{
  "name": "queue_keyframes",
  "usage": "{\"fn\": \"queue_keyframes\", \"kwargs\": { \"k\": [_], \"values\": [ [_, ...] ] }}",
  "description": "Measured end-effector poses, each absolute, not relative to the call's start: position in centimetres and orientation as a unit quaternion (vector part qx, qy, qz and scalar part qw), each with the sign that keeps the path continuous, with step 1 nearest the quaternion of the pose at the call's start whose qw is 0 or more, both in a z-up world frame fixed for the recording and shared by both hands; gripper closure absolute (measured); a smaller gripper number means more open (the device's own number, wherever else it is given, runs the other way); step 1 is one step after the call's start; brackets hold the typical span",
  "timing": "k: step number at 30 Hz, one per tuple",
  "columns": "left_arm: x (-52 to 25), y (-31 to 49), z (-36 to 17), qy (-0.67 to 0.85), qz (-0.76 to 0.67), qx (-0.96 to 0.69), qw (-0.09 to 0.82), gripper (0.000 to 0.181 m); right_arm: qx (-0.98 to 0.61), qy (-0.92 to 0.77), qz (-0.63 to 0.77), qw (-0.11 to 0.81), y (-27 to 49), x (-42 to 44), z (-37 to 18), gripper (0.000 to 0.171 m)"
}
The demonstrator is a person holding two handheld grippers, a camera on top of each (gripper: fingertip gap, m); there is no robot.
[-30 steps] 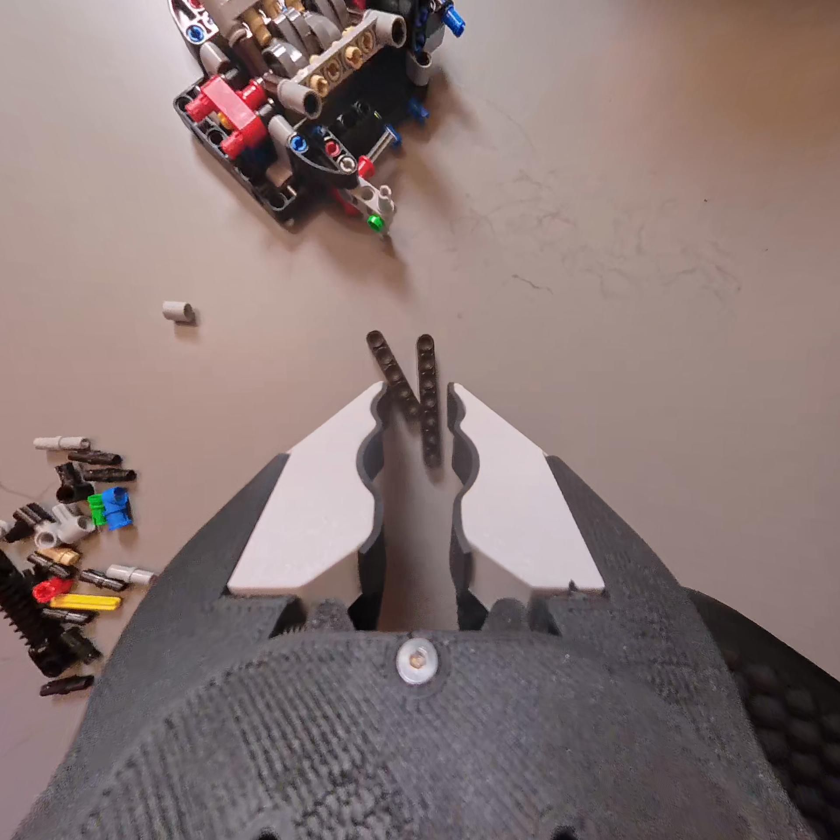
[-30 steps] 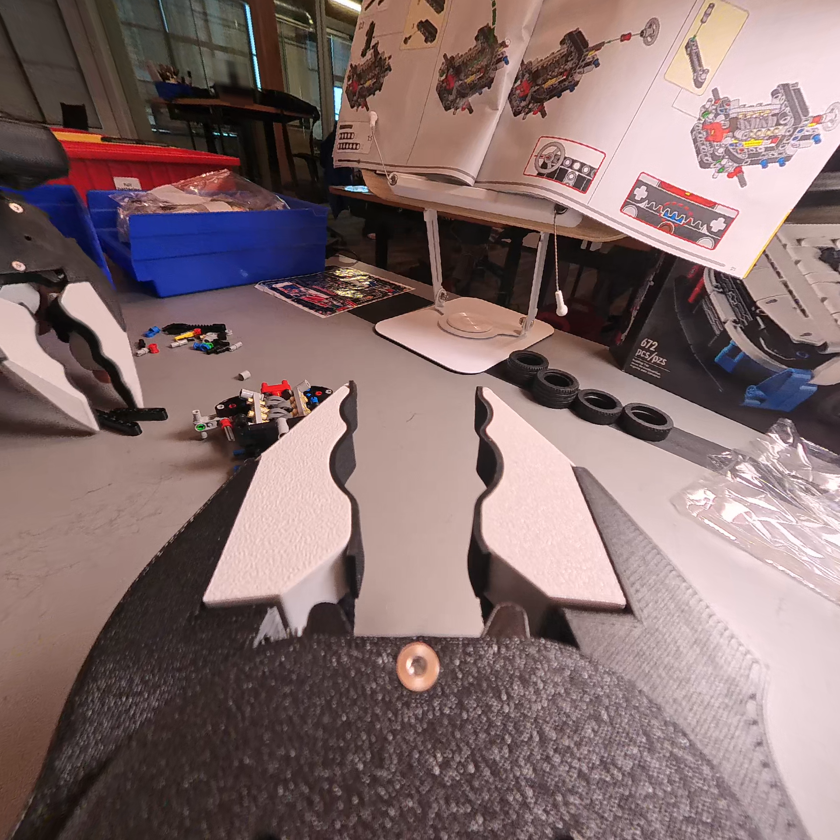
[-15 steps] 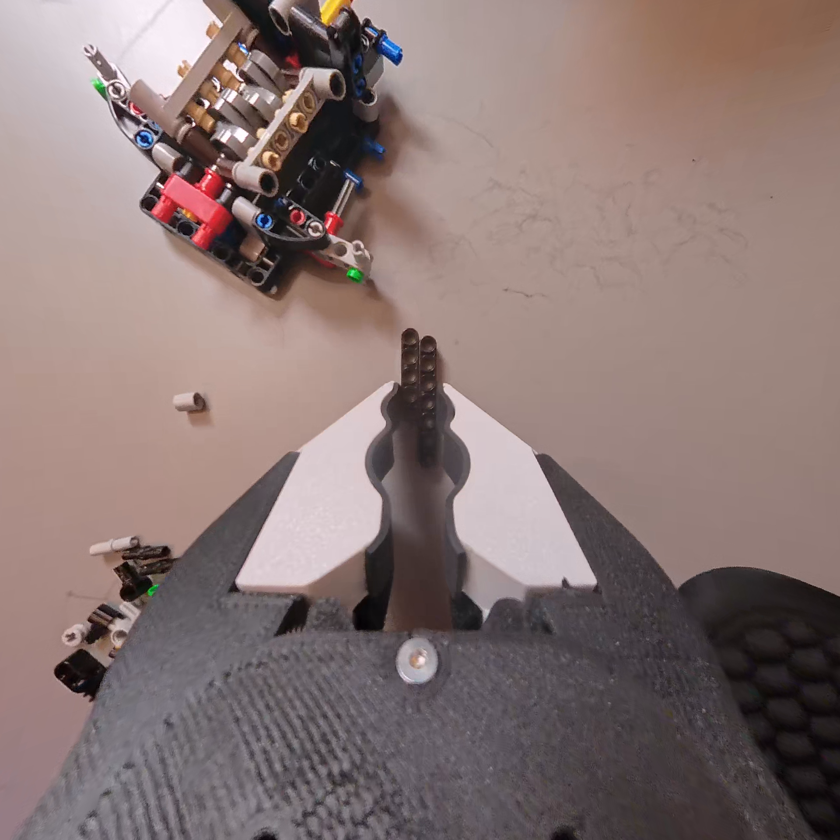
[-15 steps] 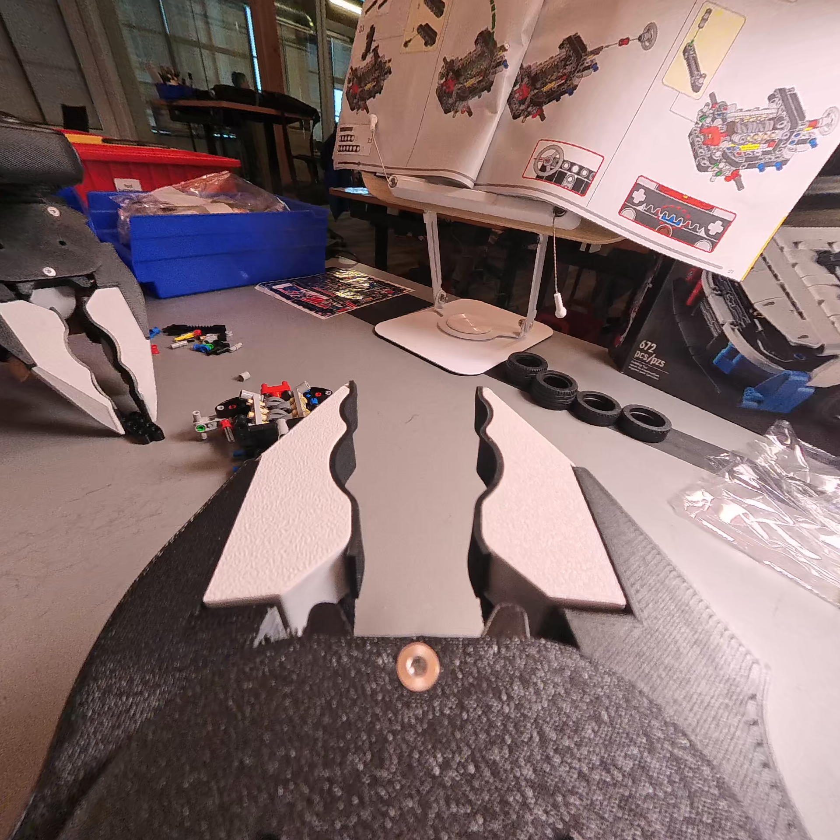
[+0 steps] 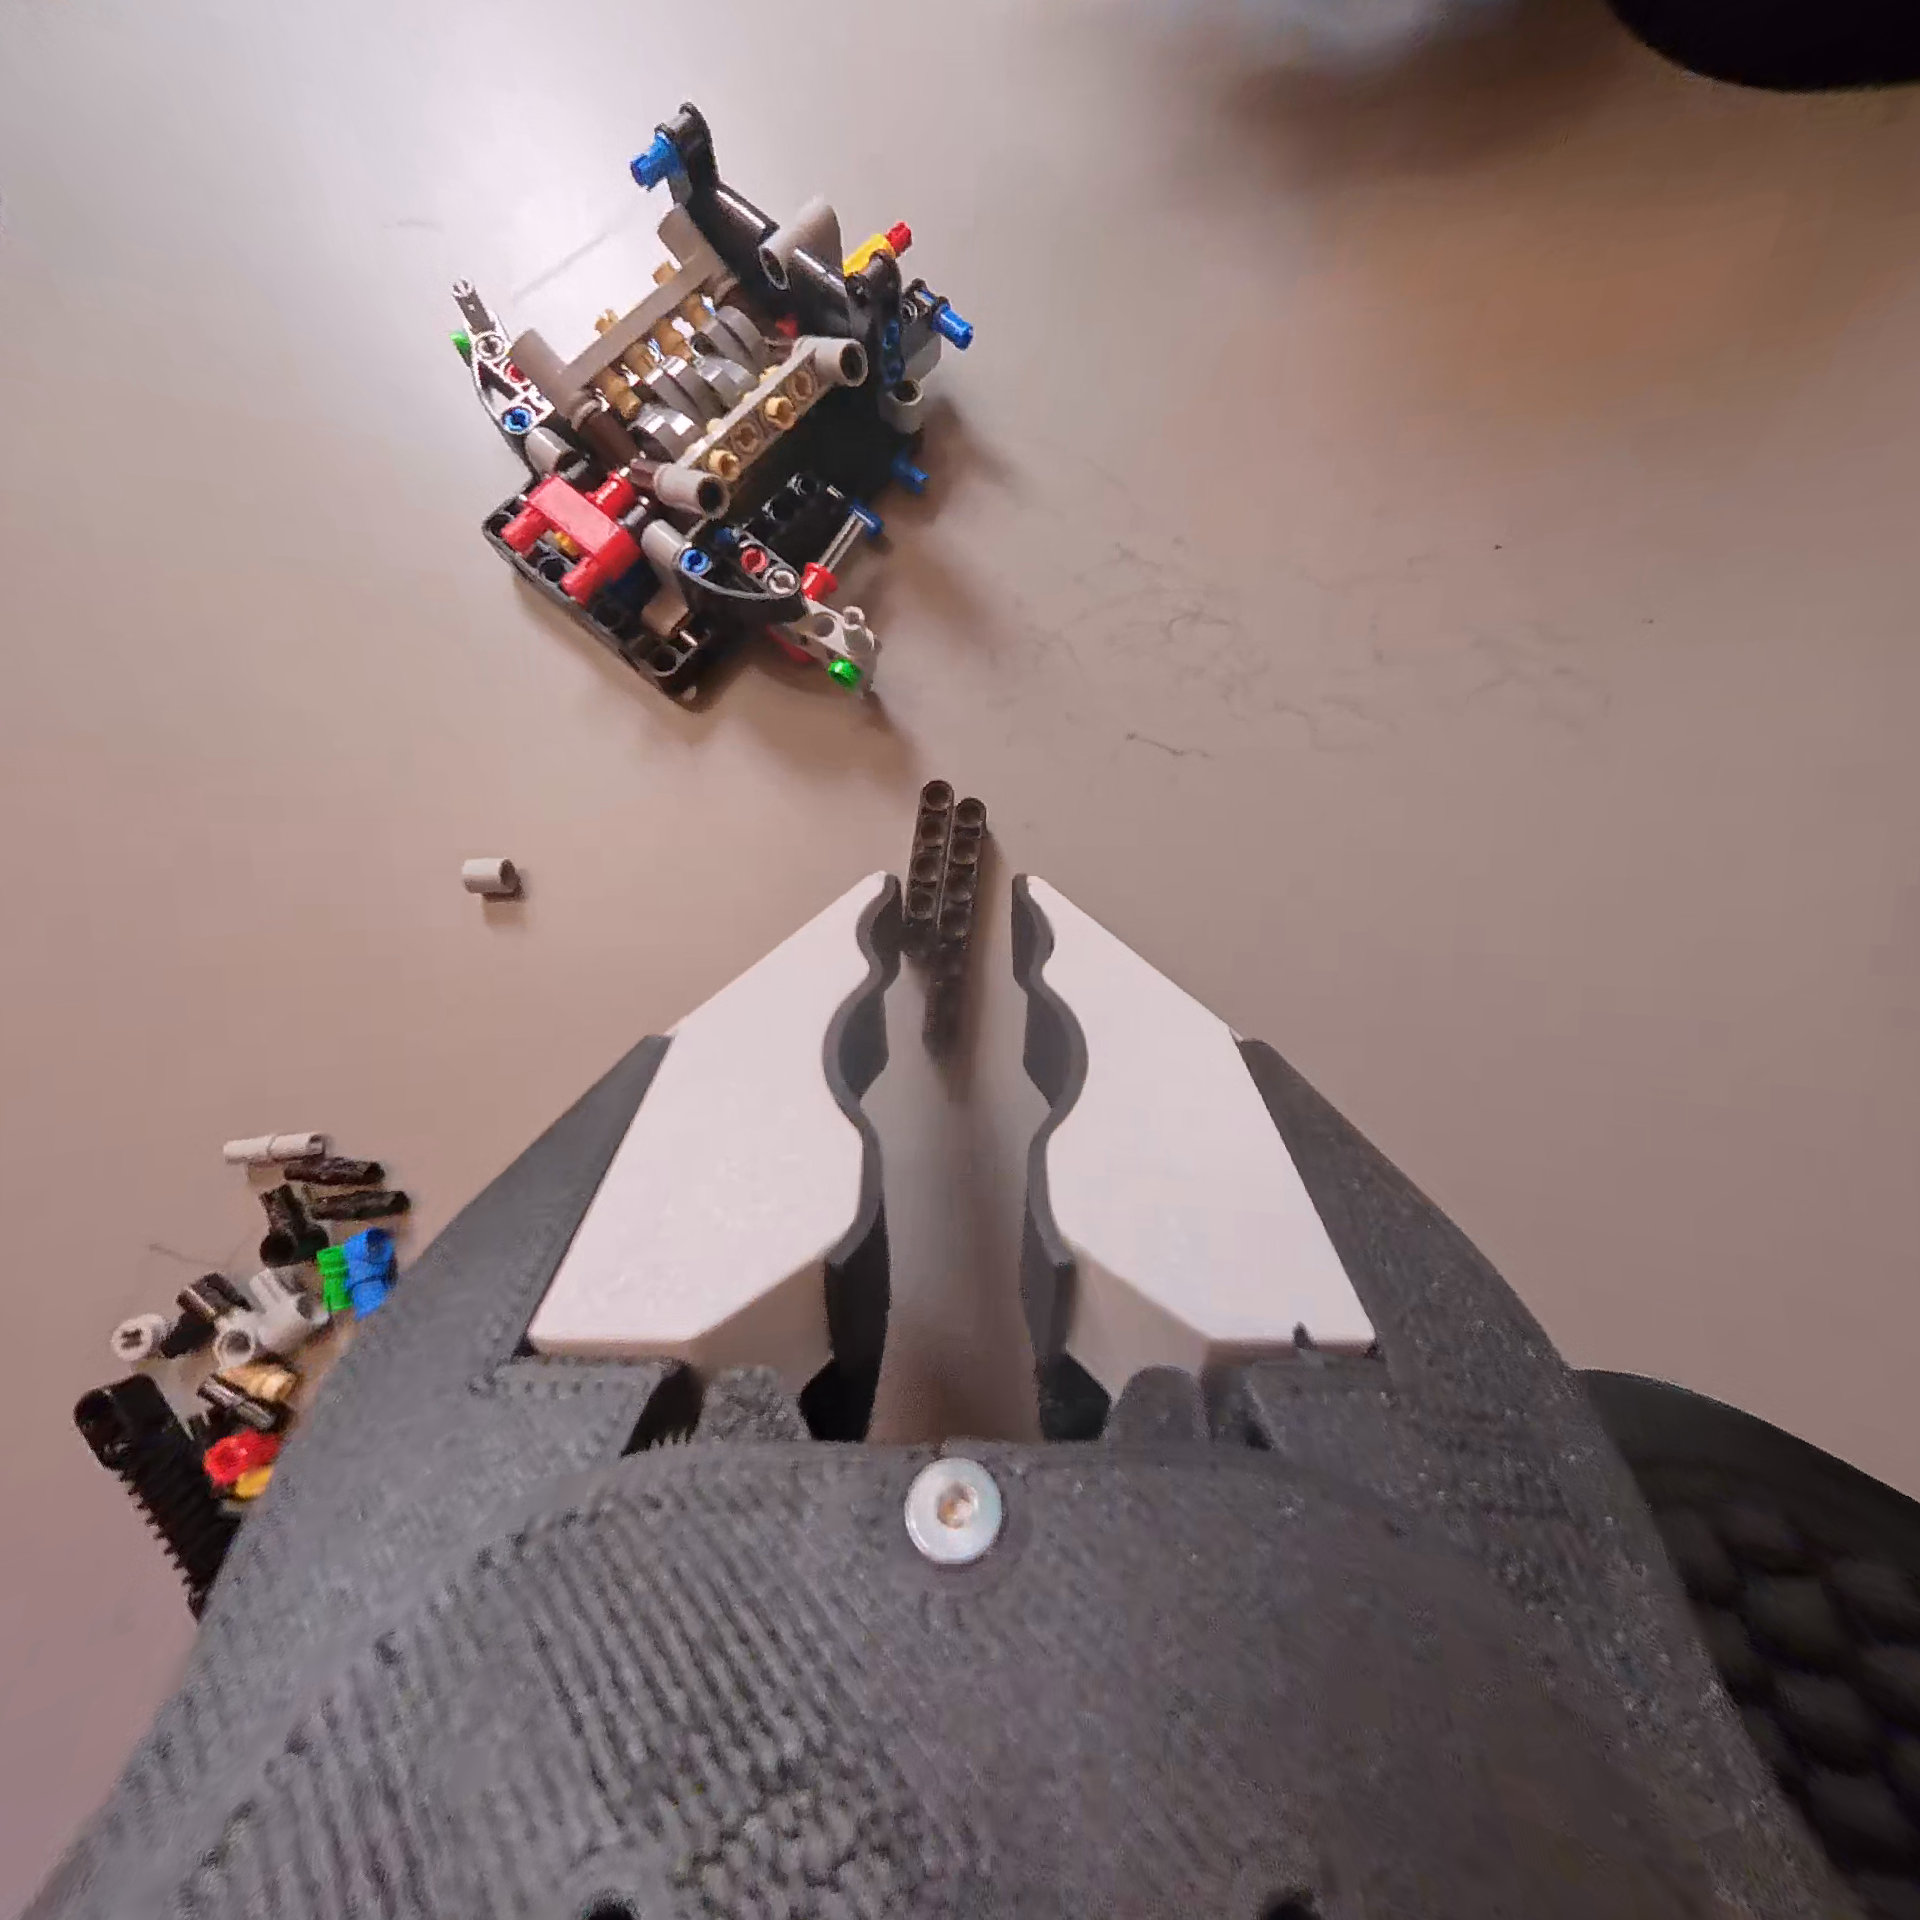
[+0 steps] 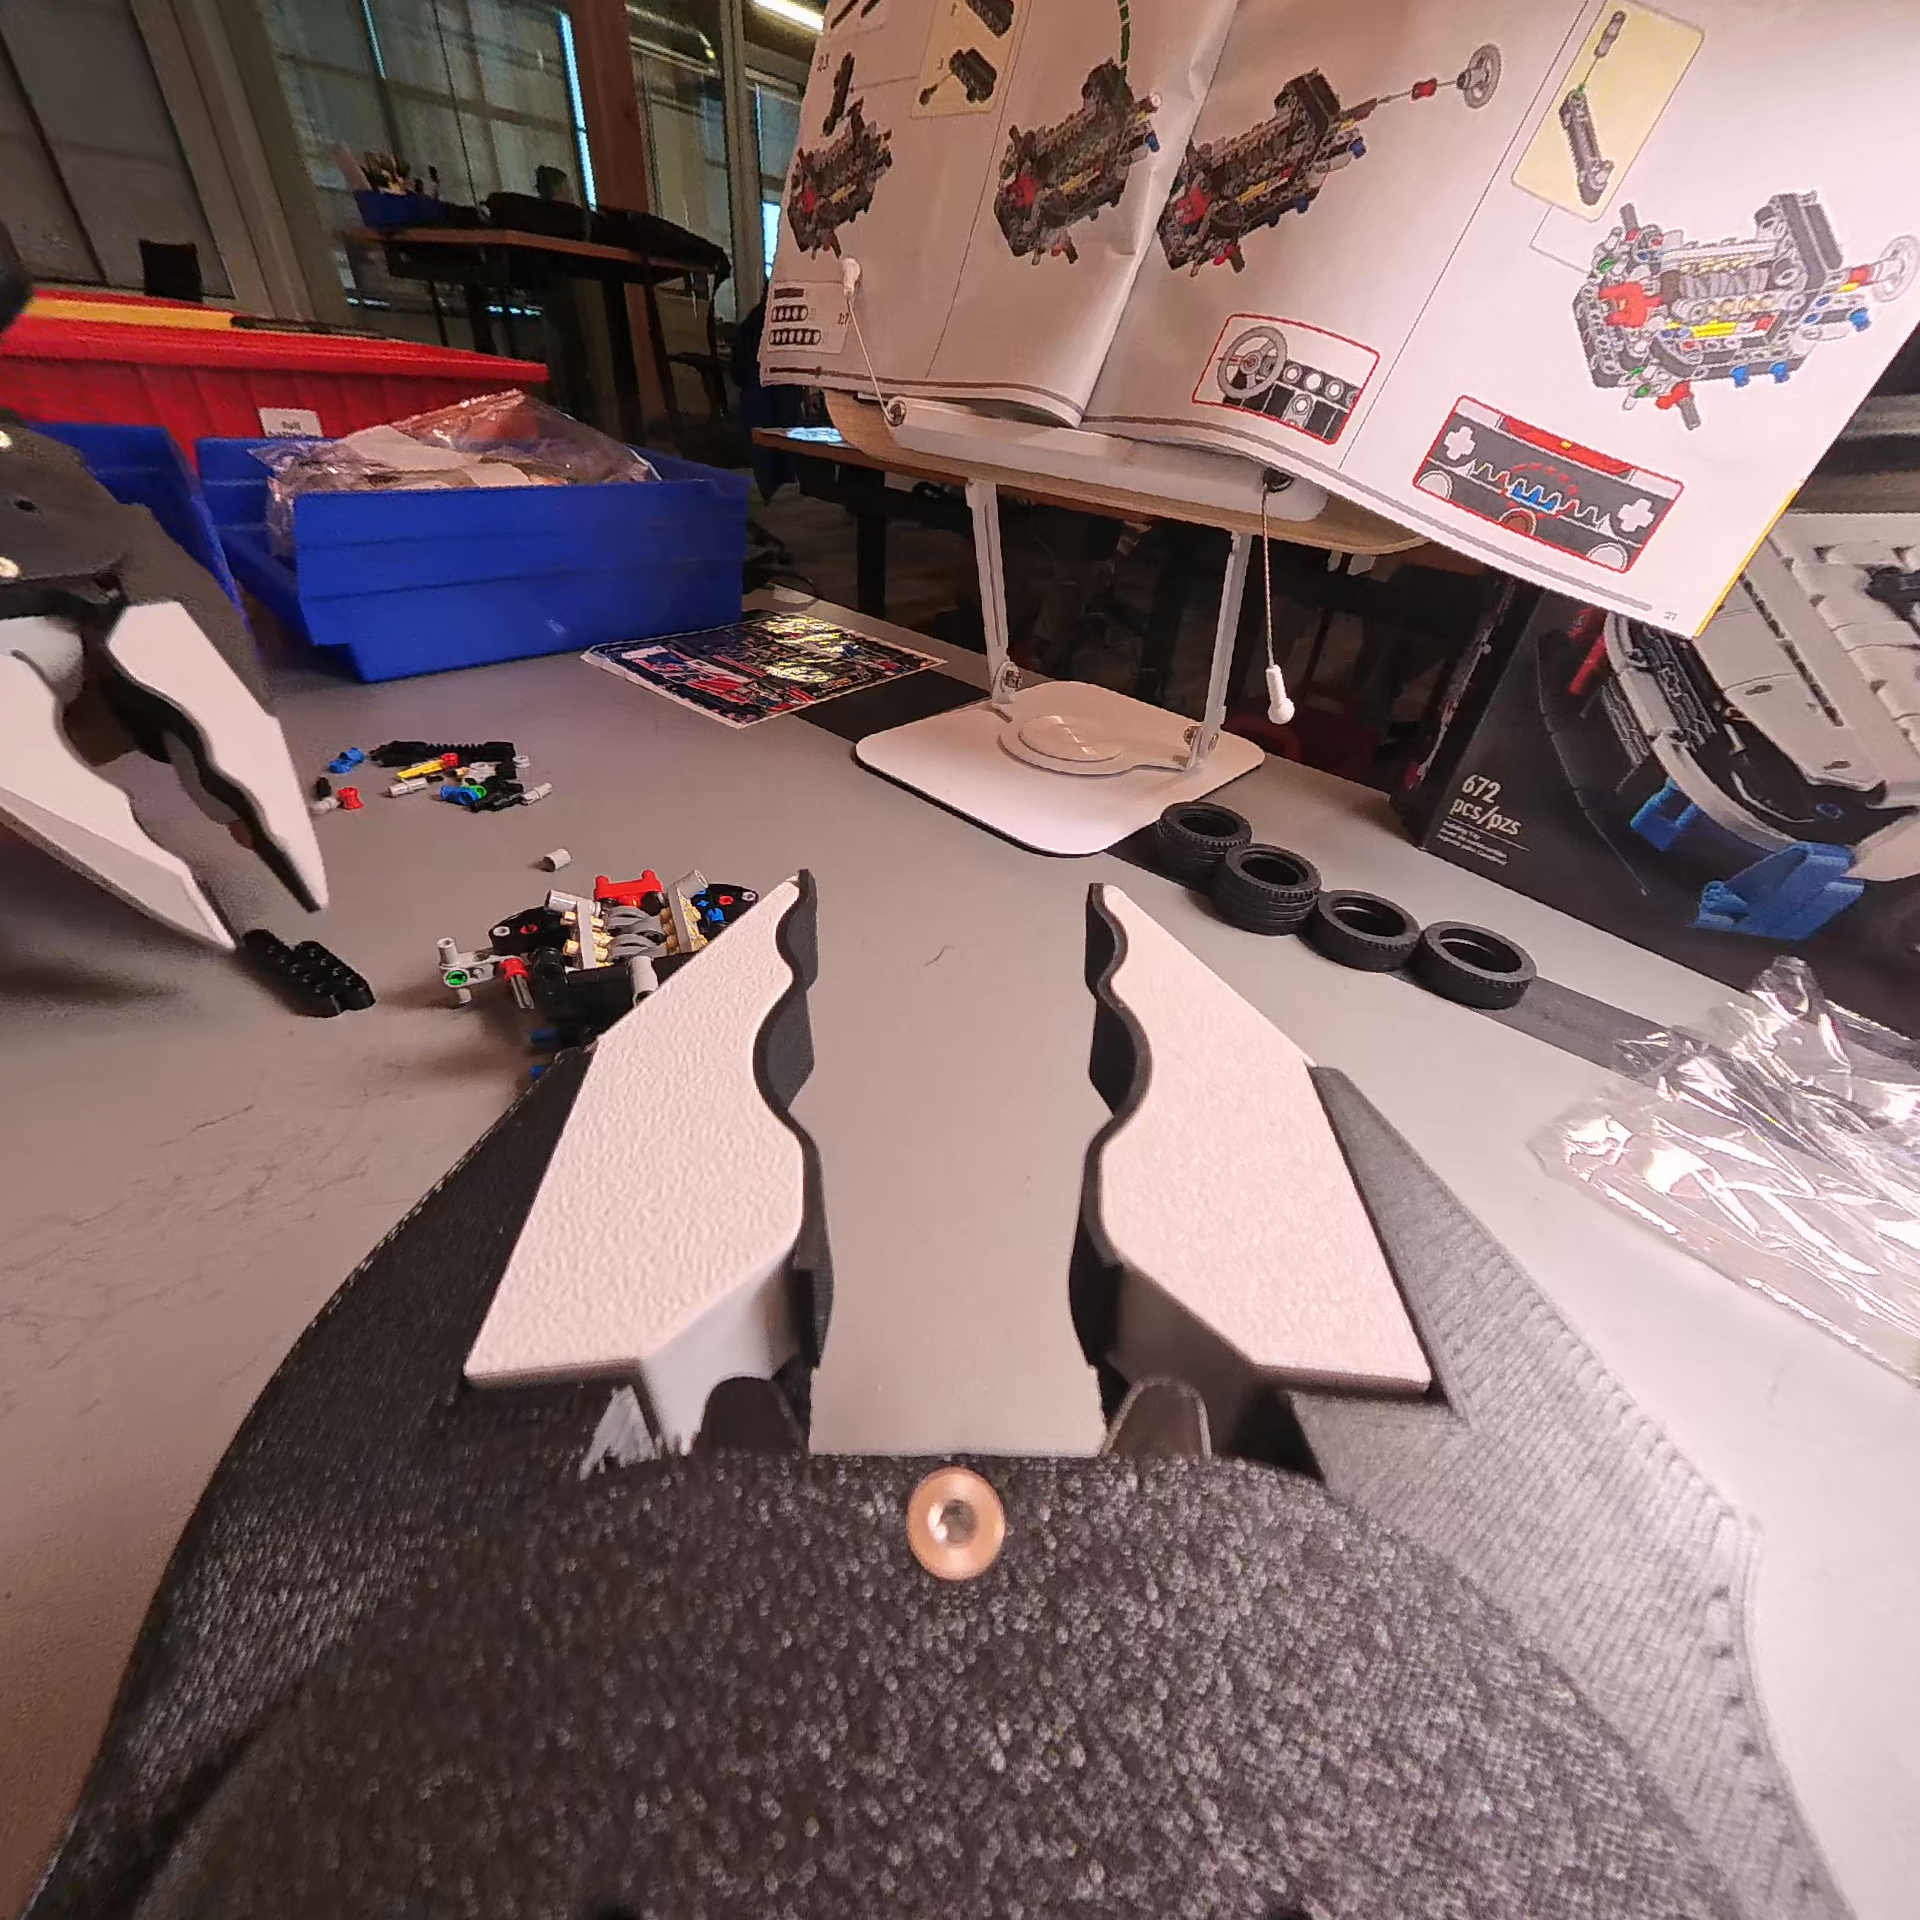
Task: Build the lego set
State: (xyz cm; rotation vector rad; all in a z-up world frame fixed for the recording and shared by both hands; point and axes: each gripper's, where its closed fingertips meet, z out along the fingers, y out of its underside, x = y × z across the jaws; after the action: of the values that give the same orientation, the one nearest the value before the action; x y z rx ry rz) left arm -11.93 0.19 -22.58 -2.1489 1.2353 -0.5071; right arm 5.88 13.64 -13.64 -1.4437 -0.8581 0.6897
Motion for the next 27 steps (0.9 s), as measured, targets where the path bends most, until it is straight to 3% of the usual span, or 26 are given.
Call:
{"fn": "queue_keyframes", "kwargs": {
  "k": [1, 7, 16, 27],
  "values": [
    [-12.0, 0.0, -22.5, 0.462, -0.192, -0.81, 0.305, 0.163, -0.627, -0.373, 0.3, 0.615, 13.6, 5.9, -13.6, 0.121],
    [-12.8, -0.8, -23.4, 0.449, -0.19, -0.82, 0.299, 0.164, -0.626, -0.376, 0.299, 0.614, 13.5, 5.7, -13.7, 0.121],
    [-12.3, -1.3, -24.1, 0.462, -0.19, -0.817, 0.289, 0.181, -0.627, -0.376, 0.298, 0.614, 13.5, 5.7, -13.8, 0.121],
    [-12.3, -1.4, -23.9, 0.467, -0.193, -0.812, 0.292, 0.181, -0.628, -0.376, 0.299, 0.613, 13.5, 5.7, -13.9, 0.121]
  ]
}}
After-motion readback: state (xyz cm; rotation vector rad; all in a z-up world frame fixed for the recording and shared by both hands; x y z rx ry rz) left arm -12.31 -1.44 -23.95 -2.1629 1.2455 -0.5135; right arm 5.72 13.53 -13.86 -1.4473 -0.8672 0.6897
